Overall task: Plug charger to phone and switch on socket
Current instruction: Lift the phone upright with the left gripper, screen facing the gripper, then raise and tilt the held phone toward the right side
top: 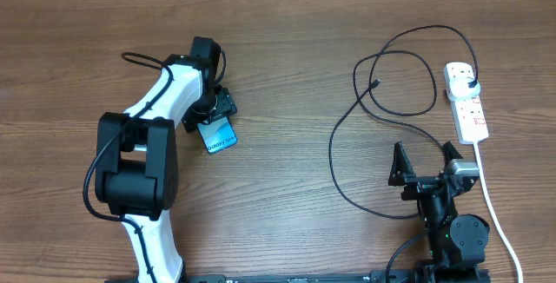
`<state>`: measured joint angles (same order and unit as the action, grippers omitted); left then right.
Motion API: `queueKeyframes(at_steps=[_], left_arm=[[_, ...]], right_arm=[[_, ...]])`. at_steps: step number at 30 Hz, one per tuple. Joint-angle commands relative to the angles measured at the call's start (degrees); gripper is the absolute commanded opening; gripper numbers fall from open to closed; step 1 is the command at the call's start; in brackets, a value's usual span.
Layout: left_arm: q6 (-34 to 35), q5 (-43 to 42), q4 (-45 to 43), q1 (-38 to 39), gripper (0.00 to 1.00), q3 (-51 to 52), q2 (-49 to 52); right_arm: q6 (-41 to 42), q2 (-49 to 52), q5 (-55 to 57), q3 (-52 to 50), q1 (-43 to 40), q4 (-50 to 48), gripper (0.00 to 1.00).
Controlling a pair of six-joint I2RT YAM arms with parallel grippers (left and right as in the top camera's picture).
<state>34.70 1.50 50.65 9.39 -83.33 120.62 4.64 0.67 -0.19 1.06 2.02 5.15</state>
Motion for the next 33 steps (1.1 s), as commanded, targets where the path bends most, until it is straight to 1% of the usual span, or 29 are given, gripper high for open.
queueKeyframes(at_steps=[1,12,22,26,33], left_arm=[[-0.4,-7.1,2.2,-0.2,0.68,1.4,7.6],[-0.4,-7.5,10.8,-0.2,0.65,-8.3,7.6],[-0.5,-7.6,13.5,-0.2,0.63,-9.5,7.6],[-0.5,-9.1,14.4,-0.3,0.63,-10.2,7.5],[-1.5,-9.4,16.8,-0.5,0.61,-14.1,7.5]], right_arm=[[-0.2,-0.5,-0.3,-0.6,0.5,-0.3,1.00],[-0.2,-0.5,-0.3,-0.6,0.5,-0.3,1.00],[-0.2,-0.5,-0.3,-0.6,0.5,-0.3,1.00],[-0.2,-0.5,-0.3,-0.6,0.5,-0.3,1.00],[-0.2,-0.5,-0.3,-0.6,0.5,-0.3,1.00]])
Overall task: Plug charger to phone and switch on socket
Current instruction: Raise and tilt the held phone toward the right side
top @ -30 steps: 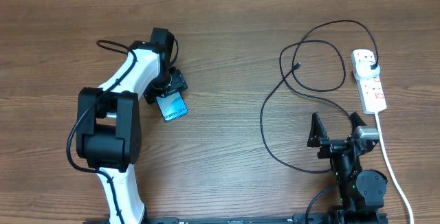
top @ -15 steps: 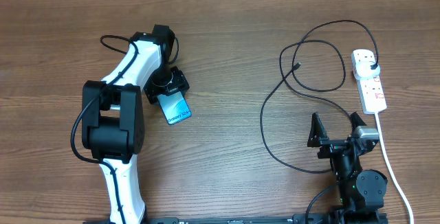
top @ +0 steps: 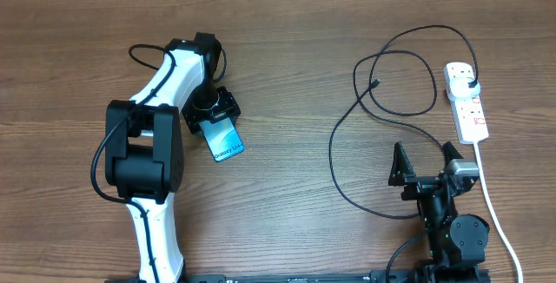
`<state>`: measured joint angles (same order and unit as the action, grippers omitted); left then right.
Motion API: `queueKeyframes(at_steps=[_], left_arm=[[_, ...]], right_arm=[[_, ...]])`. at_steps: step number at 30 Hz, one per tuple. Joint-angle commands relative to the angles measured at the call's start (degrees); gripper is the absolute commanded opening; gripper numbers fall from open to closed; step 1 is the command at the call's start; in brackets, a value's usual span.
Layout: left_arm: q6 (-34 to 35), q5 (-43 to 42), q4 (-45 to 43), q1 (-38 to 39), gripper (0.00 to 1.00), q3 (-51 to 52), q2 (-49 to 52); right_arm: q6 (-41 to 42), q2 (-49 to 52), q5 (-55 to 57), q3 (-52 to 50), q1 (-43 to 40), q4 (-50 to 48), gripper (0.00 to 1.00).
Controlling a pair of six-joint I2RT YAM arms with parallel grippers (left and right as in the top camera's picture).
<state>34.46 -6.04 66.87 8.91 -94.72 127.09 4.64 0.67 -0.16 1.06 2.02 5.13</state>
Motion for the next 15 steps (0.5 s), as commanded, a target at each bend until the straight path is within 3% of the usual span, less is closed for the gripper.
queueKeyframes(at_steps=[1,15], left_arm=[[-1.6,-1.9,0.9,0.0,0.61,-3.6,1.0],[-2.0,-4.7,10.5,0.0,0.56,-12.1,1.0]], right_arm=[[-0.2,-0.5,-0.3,-0.6,0.5,-0.3,1.00],[-0.2,-0.5,-0.3,-0.6,0.5,-0.3,1.00]])
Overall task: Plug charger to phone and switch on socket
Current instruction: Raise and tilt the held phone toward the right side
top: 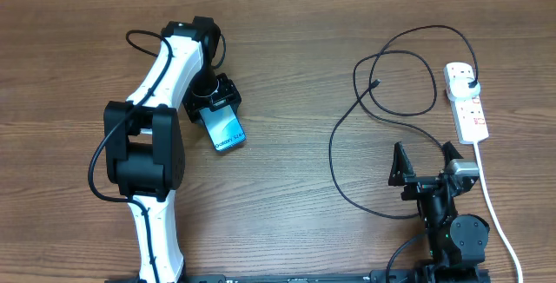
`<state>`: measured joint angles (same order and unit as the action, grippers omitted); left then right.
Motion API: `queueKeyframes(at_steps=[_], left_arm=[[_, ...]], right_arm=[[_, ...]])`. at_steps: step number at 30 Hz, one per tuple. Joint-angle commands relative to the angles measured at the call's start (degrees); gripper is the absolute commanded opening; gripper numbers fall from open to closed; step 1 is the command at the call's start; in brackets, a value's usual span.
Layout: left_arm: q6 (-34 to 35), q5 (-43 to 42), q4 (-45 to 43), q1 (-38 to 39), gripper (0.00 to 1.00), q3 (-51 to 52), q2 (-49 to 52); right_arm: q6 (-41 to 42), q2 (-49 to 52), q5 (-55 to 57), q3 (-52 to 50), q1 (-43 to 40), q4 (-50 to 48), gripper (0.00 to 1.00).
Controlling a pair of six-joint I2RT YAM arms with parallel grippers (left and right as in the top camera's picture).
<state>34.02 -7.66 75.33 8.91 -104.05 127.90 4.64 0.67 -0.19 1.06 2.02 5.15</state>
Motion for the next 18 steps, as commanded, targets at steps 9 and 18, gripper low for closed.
queueKeyframes(at_steps=[9,18], left_arm=[[-2.5,-10.8,6.7,0.0,0.55,-5.1,0.2],[-5.7,-21.0,9.2,0.0,0.55,-5.7,0.2]], right_arm=[[-0.2,-0.5,-0.3,-0.6,0.5,-0.3,1.00],[-0.2,-0.5,-0.3,-0.6,0.5,-0.3,1.00]])
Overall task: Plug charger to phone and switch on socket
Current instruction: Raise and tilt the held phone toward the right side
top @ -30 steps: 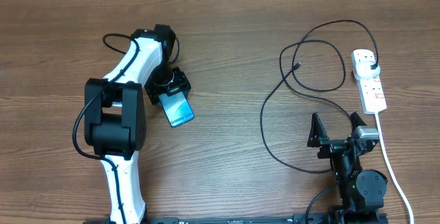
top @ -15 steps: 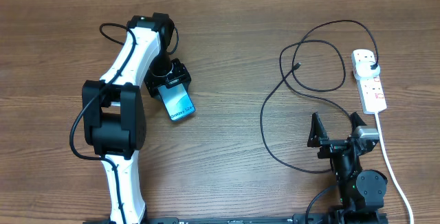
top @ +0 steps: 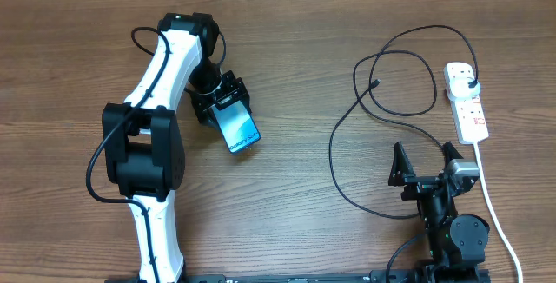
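Note:
My left gripper [top: 228,108] is shut on the top end of a phone [top: 239,128] with a lit blue screen, held at the left-middle of the table and slanting toward the lower right. A black charger cable [top: 382,109] loops across the right half of the table, its free plug tip [top: 375,83] lying loose near the loop's upper left. The cable's other end sits in a white power strip [top: 465,101] at the far right. My right gripper [top: 425,161] stands open near the front edge, with nothing between its fingers.
The power strip's white lead [top: 495,209] runs down the right side toward the front edge, past the right arm's base [top: 453,231]. The left arm [top: 148,127] stretches from the front left up over the wooden table [top: 287,231].
My left gripper has carried the phone a little further right and down, from about the table's left-middle toward the centre. The right arm, cable and power strip have not moved.
My left gripper held the phone at the left of the table. At each later moment the phone was further right and more slanted, with the arm's elbow swung further back. The right gripper stayed open and still throughout.

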`<state>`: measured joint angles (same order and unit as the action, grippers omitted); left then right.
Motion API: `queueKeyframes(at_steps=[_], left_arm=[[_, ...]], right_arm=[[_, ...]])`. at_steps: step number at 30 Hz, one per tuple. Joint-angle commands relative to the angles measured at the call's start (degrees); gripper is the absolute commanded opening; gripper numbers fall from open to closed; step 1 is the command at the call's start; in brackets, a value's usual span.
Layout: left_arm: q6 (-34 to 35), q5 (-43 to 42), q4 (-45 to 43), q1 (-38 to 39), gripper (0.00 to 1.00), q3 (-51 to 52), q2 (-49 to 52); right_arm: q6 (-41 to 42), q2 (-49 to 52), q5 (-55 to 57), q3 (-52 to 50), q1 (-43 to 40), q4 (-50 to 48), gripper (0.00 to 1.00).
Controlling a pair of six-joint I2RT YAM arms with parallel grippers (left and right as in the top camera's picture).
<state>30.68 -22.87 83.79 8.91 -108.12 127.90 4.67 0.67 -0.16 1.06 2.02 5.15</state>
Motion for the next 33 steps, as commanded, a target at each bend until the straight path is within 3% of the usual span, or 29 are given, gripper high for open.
queueKeyframes(at_steps=[1,17,20,24,26,30,33], left_arm=[[-2.4,-5.7,1.1,0.0,0.55,-1.7,0.2],[-2.4,-16.4,1.5,0.0,0.55,-1.7,0.2],[-2.4,-18.1,1.5,0.0,0.55,-1.7,0.2],[-2.5,-21.1,1.4,0.0,0.55,-1.7,0.2],[-2.8,-22.1,1.5,0.0,0.55,-1.7,0.2],[-3.3,-24.3,1.6,0.0,0.55,-1.7,0.2],[-3.9,-25.7,1.5,0.0,0.55,-1.7,0.2]], right_arm=[[-0.2,-0.5,-0.3,-0.6,0.5,-0.3,1.00],[1.1,-0.5,-1.6,-0.6,0.5,-2.2,1.00],[11.2,-0.5,-7.0,-0.6,0.5,-4.7,1.00],[40.9,-0.5,-17.8,-0.6,0.5,-4.3,1.00],[49.1,-0.5,-19.3,-0.6,0.5,-2.8,1.00],[54.7,-0.5,-19.3,-0.6,0.5,-2.3,1.00],[53.0,-0.5,-19.3,-0.6,0.5,-2.2,1.00]])
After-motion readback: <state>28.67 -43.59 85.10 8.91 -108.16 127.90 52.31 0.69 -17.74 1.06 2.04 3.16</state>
